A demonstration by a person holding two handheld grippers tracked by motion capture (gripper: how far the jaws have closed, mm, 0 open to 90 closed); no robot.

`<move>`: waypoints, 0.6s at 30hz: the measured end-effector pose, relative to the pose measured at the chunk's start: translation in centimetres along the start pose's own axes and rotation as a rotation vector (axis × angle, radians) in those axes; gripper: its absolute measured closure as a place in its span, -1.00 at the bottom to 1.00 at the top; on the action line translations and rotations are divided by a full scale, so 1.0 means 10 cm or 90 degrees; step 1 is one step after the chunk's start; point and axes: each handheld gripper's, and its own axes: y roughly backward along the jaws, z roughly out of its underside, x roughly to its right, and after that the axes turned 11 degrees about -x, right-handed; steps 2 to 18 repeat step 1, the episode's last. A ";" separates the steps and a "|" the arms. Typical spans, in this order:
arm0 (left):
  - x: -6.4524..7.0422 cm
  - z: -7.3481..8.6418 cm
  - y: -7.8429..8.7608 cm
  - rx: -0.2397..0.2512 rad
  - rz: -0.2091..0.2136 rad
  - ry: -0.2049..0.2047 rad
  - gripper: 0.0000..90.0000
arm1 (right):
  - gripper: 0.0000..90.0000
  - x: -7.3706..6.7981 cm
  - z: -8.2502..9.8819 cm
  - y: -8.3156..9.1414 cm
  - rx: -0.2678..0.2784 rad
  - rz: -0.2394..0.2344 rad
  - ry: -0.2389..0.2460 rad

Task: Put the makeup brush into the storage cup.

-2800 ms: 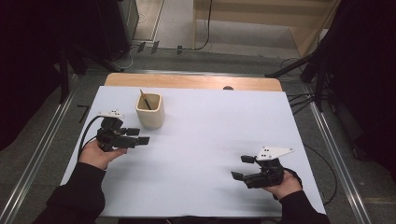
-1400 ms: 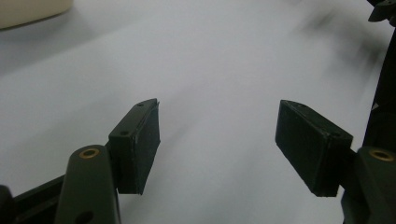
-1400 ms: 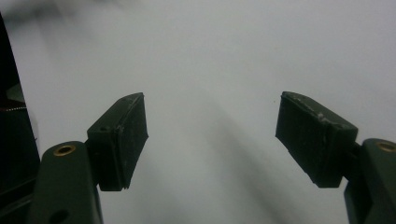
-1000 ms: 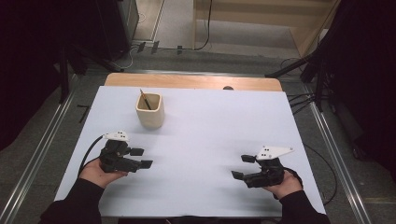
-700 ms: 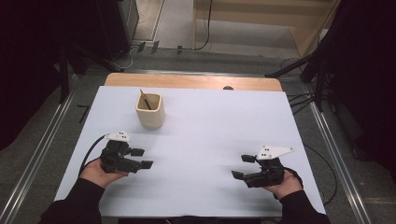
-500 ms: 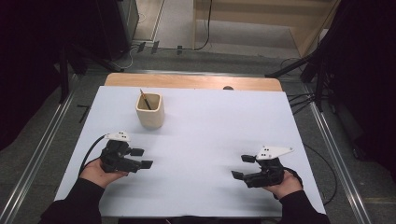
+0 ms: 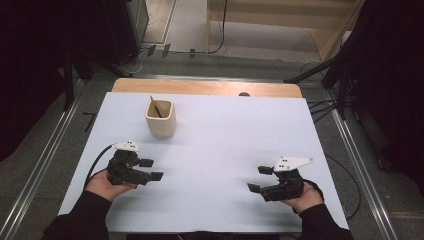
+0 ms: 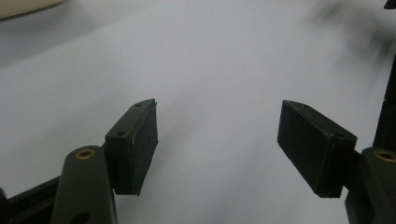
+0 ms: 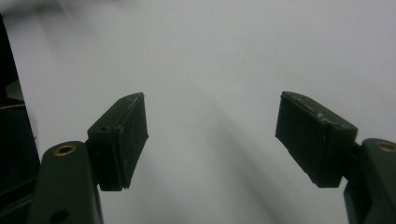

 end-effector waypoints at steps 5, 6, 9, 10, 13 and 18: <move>0.00 0.00 0.00 0.001 0.000 0.002 -0.35 | -0.42 0.00 0.00 0.00 -0.001 -0.002 0.000; 0.00 0.00 0.00 0.001 0.000 0.002 -0.35 | -0.42 0.00 0.00 0.00 -0.001 -0.002 0.000; 0.00 0.00 0.00 0.001 0.000 0.002 -0.35 | -0.42 0.00 0.00 0.00 -0.001 -0.002 0.000; 0.00 0.00 0.00 0.001 0.000 0.002 -0.35 | -0.42 0.00 0.00 0.00 -0.001 -0.002 0.000; 0.00 0.00 0.00 0.001 0.000 0.002 -0.35 | -0.42 0.00 0.00 0.00 -0.001 -0.002 0.000; 0.00 0.00 0.00 0.001 0.000 0.002 -0.35 | -0.42 0.00 0.00 0.00 -0.001 -0.002 0.000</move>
